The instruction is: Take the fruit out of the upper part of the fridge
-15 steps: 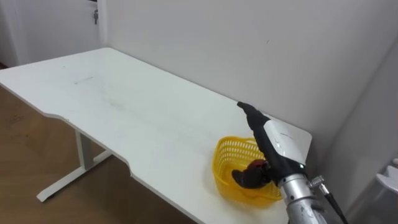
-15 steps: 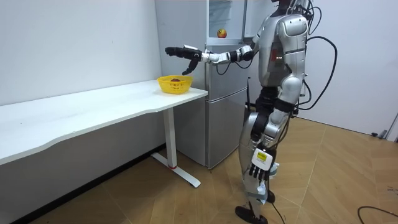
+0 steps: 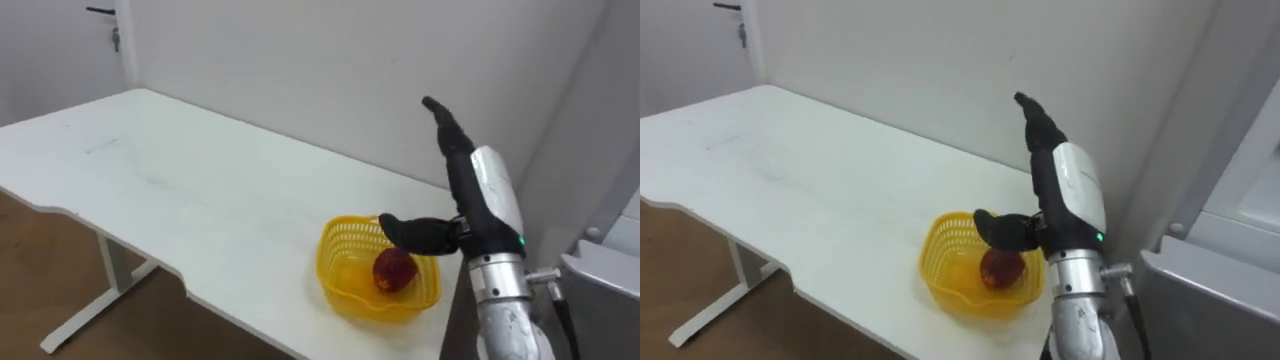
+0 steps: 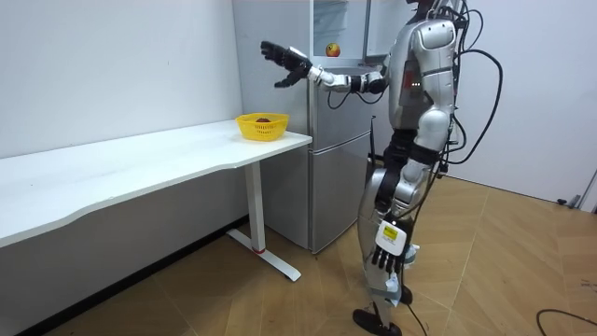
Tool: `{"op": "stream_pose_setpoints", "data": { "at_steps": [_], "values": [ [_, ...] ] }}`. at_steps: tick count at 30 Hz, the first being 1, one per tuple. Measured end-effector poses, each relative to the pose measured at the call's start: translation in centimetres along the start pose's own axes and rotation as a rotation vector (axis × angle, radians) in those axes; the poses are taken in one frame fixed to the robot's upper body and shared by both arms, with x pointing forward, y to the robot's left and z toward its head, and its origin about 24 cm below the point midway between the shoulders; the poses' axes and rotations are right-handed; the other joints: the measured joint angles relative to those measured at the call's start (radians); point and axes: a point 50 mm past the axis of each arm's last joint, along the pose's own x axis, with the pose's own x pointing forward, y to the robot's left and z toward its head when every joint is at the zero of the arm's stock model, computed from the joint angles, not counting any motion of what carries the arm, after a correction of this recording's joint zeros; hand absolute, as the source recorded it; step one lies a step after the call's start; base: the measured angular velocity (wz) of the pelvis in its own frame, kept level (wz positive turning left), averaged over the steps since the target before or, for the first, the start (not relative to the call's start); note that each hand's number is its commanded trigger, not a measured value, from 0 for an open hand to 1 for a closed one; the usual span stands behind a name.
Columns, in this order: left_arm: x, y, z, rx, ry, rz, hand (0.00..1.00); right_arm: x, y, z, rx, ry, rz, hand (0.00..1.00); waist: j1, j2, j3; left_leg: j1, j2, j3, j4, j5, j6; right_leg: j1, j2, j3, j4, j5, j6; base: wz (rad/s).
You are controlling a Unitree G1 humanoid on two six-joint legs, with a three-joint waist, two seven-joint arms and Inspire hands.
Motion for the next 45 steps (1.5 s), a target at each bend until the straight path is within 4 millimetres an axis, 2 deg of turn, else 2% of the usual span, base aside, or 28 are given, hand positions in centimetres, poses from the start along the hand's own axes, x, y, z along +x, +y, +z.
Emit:
{"op": "stream_pose_setpoints", "data": {
  "at_steps": [1, 3, 7, 9, 12, 13, 14, 21, 26, 30, 37, 41, 45],
  "values": [
    [0.0, -0.2, -0.1, -0.002, 0.001, -0.003, 0.0, -0.1, -0.1, 0.2, 0.006, -0.009, -0.003, 0.0, -0.005, 0.004, -0.0016, 0.004, 0.001, 0.004, -0.002, 0.0, 0.0, 0.001, 0.0, 0.002, 0.0, 0.0, 0.0, -0.2],
    [0.0, -1.1, 0.0, -0.012, -0.002, -0.019, 0.0, -1.1, -0.5, 0.7, 0.02, -0.024, -0.016, 0.0, -0.012, 0.026, -0.0126, 0.018, 0.002, 0.027, -0.007, 0.0, 0.001, 0.003, 0.0, 0.027, 0.0, 0.0, 0.0, -0.27],
    [0.0, -1.1, 0.2, -0.032, -0.026, -0.004, 0.0, -3.3, -1.2, 1.8, 0.06, -0.055, -0.032, 0.0, -0.037, 0.033, -0.0117, 0.033, 0.006, 0.051, -0.014, 0.001, 0.001, 0.007, 0.002, 0.053, 0.002, 0.0, 0.0, -0.19],
    [0.0, -1.1, 0.2, -0.032, -0.033, 0.006, 0.0, -4.1, -1.8, 2.2, 0.05, -0.081, -0.044, 0.0, -0.051, 0.034, -0.0107, 0.05, 0.012, 0.078, -0.028, 0.001, 0.001, 0.006, 0.006, 0.076, 0.006, 0.0, -0.001, -0.3],
    [0.0, -1.1, 0.2, -0.03, -0.041, 0.008, 0.0, -4.4, -2.5, 2.8, 0.057, -0.111, -0.068, 0.0, -0.092, 0.035, -0.0046, 0.052, 0.017, 0.091, -0.039, 0.0, 0.001, 0.002, 0.008, 0.083, 0.016, 0.0, -0.001, -0.15],
    [0.1, -1.1, 0.3, -0.029, -0.046, 0.009, 0.0, -4.6, -2.7, 2.8, 0.058, -0.117, -0.076, 0.0, -0.096, 0.037, -0.0039, 0.057, 0.018, 0.097, -0.044, 0.0, 0.001, 0.001, 0.009, 0.088, 0.017, 0.0, -0.001, -0.23],
    [0.1, -1.1, 0.5, -0.028, -0.056, 0.01, 0.0, -4.8, -3.0, 2.8, 0.06, -0.12, -0.085, 0.0, -0.1, 0.041, -0.0023, 0.067, 0.022, 0.115, -0.051, 0.0, 0.001, 0.001, 0.013, 0.11, 0.018, 0.001, -0.002, -0.31],
    [0.1, -1.1, 0.4, -0.029, -0.047, 0.023, 0.0, -6.7, -4.0, 3.2, 0.081, -0.106, -0.12, 0.0, -0.125, 0.055, -0.006, 0.103, 0.029, 0.159, -0.066, 0.0, 0.001, 0.003, 0.021, 0.157, 0.018, 0.003, -0.005, -0.21],
    [0.2, -1.3, 0.3, -0.031, -0.04, 0.014, 0.0, -6.7, -4.5, 3.6, 0.09, -0.125, -0.167, 0.0, -0.162, 0.072, -0.0115, 0.119, 0.031, 0.173, -0.076, 0.0, 0.001, 0.007, 0.023, 0.166, 0.018, 0.003, -0.005, -0.09],
    [0.2, -1.3, 0.5, -0.03, -0.043, 0.012, 0.0, -6.6, -5.3, 3.5, 0.069, -0.13, -0.199, 0.0, -0.179, 0.082, -0.0105, 0.121, 0.033, 0.184, -0.083, 0.0, 0.001, 0.003, 0.027, 0.179, 0.019, 0.003, -0.005, -0.09],
    [0.2, -1.9, 0.5, -0.036, -0.041, -0.007, 0.0, -6.4, -6.0, 3.4, 0.052, -0.132, -0.219, 0.0, -0.187, 0.078, -0.0103, 0.139, 0.036, 0.21, -0.097, 0.0, 0.001, 0.002, 0.033, 0.207, 0.021, 0.003, -0.005, -0.11],
    [0.2, -2.0, 0.3, -0.035, -0.037, -0.014, 0.0, -6.4, -6.2, 3.3, 0.055, -0.13, -0.223, 0.0, -0.202, 0.058, -0.0135, 0.142, 0.036, 0.21, -0.097, 0.0, 0.001, 0.007, 0.033, 0.207, 0.019, 0.003, -0.005, 0.0],
    [0.2, -1.5, 0.2, -0.029, -0.042, -0.009, 0.0, -6.2, -7.2, 2.8, 0.06, -0.112, -0.265, 0.0, -0.202, 0.043, -0.0058, 0.152, 0.036, 0.21, -0.097, -0.001, 0.0, 0.021, 0.033, 0.206, 0.011, 0.002, -0.005, 0.0]
  ]
}}
